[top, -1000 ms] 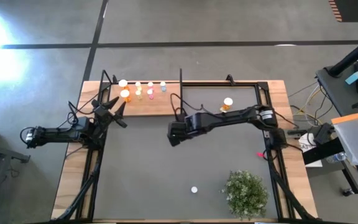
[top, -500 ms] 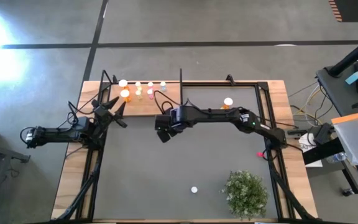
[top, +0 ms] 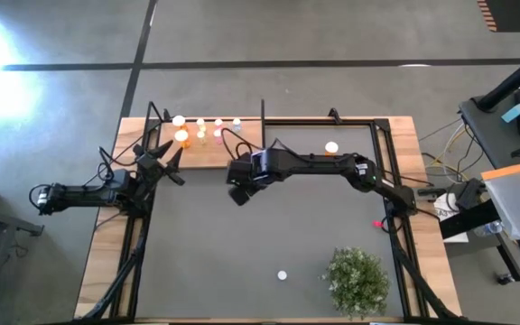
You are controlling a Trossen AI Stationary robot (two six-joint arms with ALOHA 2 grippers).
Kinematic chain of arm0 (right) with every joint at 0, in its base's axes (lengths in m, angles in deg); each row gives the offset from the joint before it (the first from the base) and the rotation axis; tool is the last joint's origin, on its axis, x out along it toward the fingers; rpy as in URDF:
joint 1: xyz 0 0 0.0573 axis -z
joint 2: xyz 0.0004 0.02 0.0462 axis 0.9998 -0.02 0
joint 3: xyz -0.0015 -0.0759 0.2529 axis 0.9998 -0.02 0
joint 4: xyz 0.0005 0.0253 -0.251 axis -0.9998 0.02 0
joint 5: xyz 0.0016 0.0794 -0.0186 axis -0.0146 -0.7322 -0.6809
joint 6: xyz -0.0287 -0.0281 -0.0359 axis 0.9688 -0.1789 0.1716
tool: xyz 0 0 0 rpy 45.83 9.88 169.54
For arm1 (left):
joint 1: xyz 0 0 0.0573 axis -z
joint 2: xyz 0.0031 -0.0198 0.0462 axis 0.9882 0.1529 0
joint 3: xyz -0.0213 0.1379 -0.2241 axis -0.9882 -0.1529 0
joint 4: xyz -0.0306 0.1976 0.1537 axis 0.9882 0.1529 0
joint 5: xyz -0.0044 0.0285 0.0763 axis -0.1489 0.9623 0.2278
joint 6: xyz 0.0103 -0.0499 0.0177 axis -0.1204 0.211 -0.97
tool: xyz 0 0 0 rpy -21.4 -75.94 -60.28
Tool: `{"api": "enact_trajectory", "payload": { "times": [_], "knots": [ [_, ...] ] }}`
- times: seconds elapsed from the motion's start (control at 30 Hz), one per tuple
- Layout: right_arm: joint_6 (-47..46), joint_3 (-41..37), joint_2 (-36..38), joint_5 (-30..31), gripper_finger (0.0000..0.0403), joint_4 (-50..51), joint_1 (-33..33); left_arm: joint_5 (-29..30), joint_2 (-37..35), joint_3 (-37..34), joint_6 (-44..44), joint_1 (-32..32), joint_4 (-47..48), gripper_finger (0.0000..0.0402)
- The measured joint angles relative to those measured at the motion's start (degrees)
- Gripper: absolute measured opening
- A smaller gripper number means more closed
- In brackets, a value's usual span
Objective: Pick and place medicine bottles onto shelf by color
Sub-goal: Move the top blue pill bottle to the middle of the table
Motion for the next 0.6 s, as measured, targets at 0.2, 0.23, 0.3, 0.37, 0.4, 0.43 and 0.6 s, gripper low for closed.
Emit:
{"api": "enact_trajectory", "payload": {
  "times": [0.2,0.23,0.3,0.37,0.4,0.43,0.6],
  "knots": [
    [9.90,0.00,0.16,3.87,0.0109,-0.13,-0.04,0.00,-0.04,0.00,0.01,-0.02,-0.06,0.0173],
    [11.34,0.00,0.31,4.77,0.0109,-0.14,-0.04,0.00,-0.04,0.00,0.01,0.00,-0.04,0.0173],
    [15.29,0.00,0.52,6.74,0.0110,-0.52,-0.04,0.00,-0.04,0.00,0.01,0.00,-0.04,0.0173],
    [20.19,0.00,0.80,8.35,0.0111,-1.75,-0.04,0.00,-0.04,0.00,0.01,-0.02,-0.04,0.0173],
    [22.47,0.00,0.88,8.91,0.0111,-2.41,-0.04,0.00,-0.04,-0.02,0.01,0.00,-0.04,0.0173],
    [24.74,0.00,1.01,9.37,0.0111,-3.52,-0.04,0.00,-0.04,-0.02,-0.01,-0.02,-0.04,0.0173],
    [35.11,0.00,1.29,9.26,0.0110,-8.98,0.32,0.00,-0.04,0.00,0.01,-0.02,0.00,0.0173]
  ]
}}
